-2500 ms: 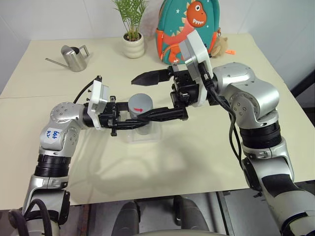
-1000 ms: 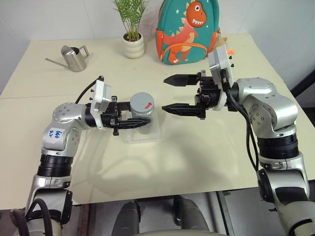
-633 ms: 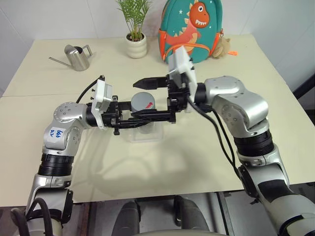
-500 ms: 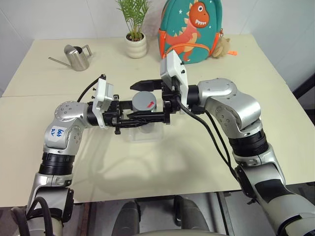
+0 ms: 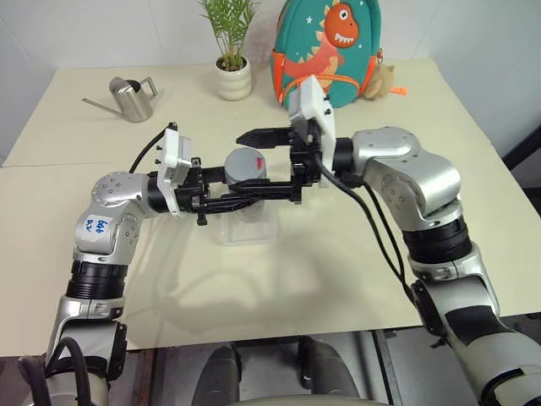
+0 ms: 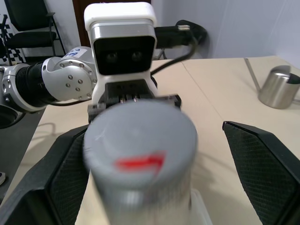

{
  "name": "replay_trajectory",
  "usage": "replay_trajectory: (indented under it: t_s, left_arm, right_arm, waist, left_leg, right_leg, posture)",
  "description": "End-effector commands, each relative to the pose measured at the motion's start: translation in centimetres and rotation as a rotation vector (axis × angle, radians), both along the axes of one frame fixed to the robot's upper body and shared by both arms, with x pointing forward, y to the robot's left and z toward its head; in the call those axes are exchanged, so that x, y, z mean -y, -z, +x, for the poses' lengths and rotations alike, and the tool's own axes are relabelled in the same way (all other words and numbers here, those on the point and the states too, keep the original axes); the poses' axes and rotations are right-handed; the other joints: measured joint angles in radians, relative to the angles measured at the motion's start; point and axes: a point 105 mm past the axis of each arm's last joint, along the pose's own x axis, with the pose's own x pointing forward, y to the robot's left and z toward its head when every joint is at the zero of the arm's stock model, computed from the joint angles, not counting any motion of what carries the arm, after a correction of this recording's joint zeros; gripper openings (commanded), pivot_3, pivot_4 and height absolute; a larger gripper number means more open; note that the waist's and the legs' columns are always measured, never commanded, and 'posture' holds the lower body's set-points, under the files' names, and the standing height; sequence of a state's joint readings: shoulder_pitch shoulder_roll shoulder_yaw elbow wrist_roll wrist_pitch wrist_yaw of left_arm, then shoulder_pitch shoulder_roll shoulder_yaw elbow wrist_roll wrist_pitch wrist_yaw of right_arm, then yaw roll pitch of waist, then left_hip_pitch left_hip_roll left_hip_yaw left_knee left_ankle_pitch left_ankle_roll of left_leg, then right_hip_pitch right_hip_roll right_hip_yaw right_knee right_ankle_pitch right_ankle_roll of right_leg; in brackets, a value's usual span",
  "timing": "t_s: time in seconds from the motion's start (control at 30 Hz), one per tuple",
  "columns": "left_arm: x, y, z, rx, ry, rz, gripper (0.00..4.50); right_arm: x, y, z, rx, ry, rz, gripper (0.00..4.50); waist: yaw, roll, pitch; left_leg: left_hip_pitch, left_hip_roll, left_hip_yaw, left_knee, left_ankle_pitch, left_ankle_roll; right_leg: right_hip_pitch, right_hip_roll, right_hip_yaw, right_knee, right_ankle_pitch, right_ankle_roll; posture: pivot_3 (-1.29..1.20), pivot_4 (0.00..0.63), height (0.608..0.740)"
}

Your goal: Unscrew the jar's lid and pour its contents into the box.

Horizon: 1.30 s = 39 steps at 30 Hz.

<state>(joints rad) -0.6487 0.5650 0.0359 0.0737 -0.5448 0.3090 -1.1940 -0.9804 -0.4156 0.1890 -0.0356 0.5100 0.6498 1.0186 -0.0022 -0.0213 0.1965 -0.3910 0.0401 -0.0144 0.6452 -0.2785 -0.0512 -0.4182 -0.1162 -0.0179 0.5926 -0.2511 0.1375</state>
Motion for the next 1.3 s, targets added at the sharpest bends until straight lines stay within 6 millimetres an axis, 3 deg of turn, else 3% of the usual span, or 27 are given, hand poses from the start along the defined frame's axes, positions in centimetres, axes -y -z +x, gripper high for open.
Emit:
replay_trajectory:
  t_s: [0.03, 0.17, 0.3, 0.57, 0.83, 1.07, 1.3]
  left_arm:
    - [0.1, -0.2, -0.9, 0.03, 0.037, 0.014, 1.88]
    - [-0.2, -0.1, -1.0, 0.028, 0.027, 0.015, 1.88]
    - [-0.5, 0.0, -1.0, 0.027, 0.023, 0.018, 1.88]
    - [-0.1, -0.1, -0.9, 0.023, 0.028, 0.017, 1.88]
    - [0.3, 0.1, -0.8, 0.017, 0.039, 0.015, 1.88]
    - [0.5, 0.2, -0.7, 0.013, 0.044, 0.009, 1.88]
    - [0.5, 0.2, -0.7, 0.014, 0.04, 0.004, 1.88]
  right_arm:
    - [4.2, -2.5, 1.1, 0.049, 0.131, 0.097, 4.47]
    - [6.6, -2.3, 1.1, 0.042, 0.179, 0.099, 4.47]
    - [6.7, -2.0, 0.5, 0.033, 0.159, 0.091, 4.47]
    - [2.5, -2.2, -2.0, 0.032, -0.018, 0.101, 4.47]
    - [-1.3, -1.7, -2.1, 0.036, -0.034, 0.058, 4.47]
    - [-2.6, -1.0, -1.3, 0.026, -0.011, 0.013, 4.47]
    - [-1.8, -1.6, -0.5, 0.031, 0.021, 0.032, 4.47]
  waist:
    - [0.0, 0.0, 0.0]
    - [0.001, 0.0, 0.0]
    - [-0.009, 0.0, 0.0]
    - [-0.021, 0.0, 0.0]
    - [-0.022, 0.0, 0.0]
    - [-0.022, 0.0, 0.0]
    - [-0.022, 0.0, 0.0]
  left_leg:
    - [0.0, 0.0, 0.0, 0.0, 0.0, 0.0]
    - [0.0, 0.0, 0.0, 0.0, 0.0, 0.0]
    - [0.001, 0.001, 0.001, 0.0, -0.001, 0.0]
    - [0.001, 0.001, 0.001, 0.0, -0.001, 0.001]
    - [0.001, 0.001, 0.001, 0.0, -0.001, 0.001]
    - [0.001, 0.001, 0.001, 0.0, -0.001, 0.001]
    - [0.001, 0.001, 0.001, 0.0, -0.001, 0.001]
  right_leg:
    - [0.0, 0.0, 0.0, 0.0, 0.0, 0.0]
    - [0.0, 0.0, 0.0, -0.001, 0.0, 0.0]
    - [0.0, 0.001, 0.001, -0.001, 0.0, 0.0]
    - [0.0, 0.001, 0.001, 0.0, 0.0, 0.0]
    - [0.0, 0.001, 0.001, 0.0, 0.0, 0.0]
    - [0.0, 0.001, 0.001, 0.0, 0.0, 0.0]
    - [0.0, 0.001, 0.001, 0.0, 0.0, 0.0]
  posture:
    - [0.0, 0.15, 0.74]
    - [0.0, 0.15, 0.74]
    - [0.0, 0.15, 0.74]
    - [0.0, 0.15, 0.74]
    - [0.0, 0.15, 0.74]
    - [0.0, 0.15, 0.74]
    - [0.0, 0.15, 0.74]
